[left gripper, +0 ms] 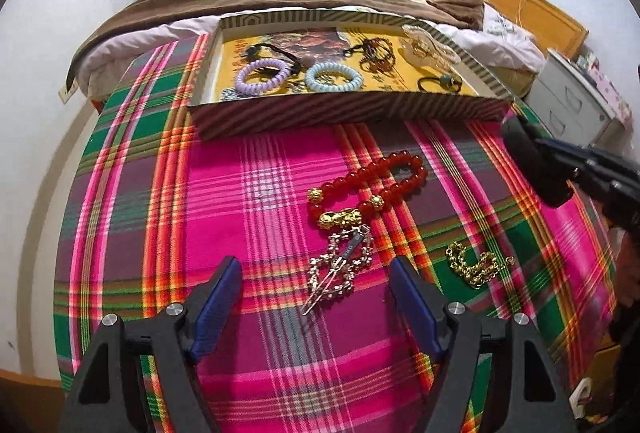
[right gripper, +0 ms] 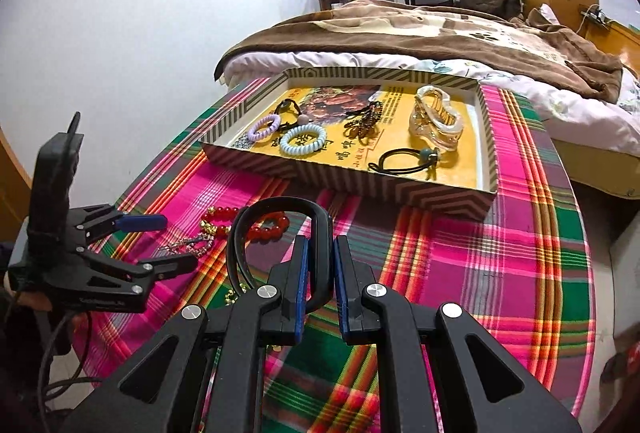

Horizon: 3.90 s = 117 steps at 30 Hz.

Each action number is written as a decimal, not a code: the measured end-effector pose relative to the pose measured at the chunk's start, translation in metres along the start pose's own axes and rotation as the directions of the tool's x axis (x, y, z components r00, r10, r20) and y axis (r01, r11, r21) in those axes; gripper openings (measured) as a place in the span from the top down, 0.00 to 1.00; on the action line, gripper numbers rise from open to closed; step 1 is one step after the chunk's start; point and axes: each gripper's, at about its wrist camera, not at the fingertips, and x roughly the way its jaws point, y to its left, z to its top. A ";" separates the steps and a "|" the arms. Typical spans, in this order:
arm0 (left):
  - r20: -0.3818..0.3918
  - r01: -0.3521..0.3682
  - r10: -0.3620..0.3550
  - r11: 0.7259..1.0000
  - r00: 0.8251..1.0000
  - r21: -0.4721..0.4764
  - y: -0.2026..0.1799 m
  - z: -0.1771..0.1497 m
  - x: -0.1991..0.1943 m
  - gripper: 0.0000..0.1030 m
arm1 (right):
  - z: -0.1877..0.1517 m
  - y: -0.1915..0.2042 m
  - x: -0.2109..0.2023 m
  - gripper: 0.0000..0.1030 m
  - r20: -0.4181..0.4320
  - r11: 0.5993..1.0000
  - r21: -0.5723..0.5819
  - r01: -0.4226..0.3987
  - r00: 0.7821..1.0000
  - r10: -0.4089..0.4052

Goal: Organize jewelry
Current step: 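Grasp the black loop band with the right gripper while the left grasps the rhinestone hair pin, then carry the black band and rhinestone hair pin into the yellow tray and open both grippers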

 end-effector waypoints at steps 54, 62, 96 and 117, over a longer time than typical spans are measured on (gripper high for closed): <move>0.188 -0.023 0.021 1.000 0.982 0.005 0.003 0.055 -0.044 0.78 | 0.024 -0.013 -0.009 0.88 0.058 0.999 0.023 0.034 0.998 -0.036; 0.202 0.010 -0.008 1.000 0.979 -0.008 0.010 0.091 -0.028 0.78 | 0.046 -0.022 0.006 0.88 0.064 0.998 0.034 0.053 0.996 -0.055; 0.112 0.019 -0.011 0.997 0.994 -0.069 0.036 0.227 0.105 0.78 | 0.168 -0.087 0.149 0.88 -0.070 0.968 0.050 0.246 0.968 -0.243; 0.056 0.008 -0.003 0.996 0.998 -0.089 0.038 0.227 0.132 0.77 | 0.185 -0.072 0.188 0.88 -0.162 0.959 -0.067 0.275 0.945 -0.283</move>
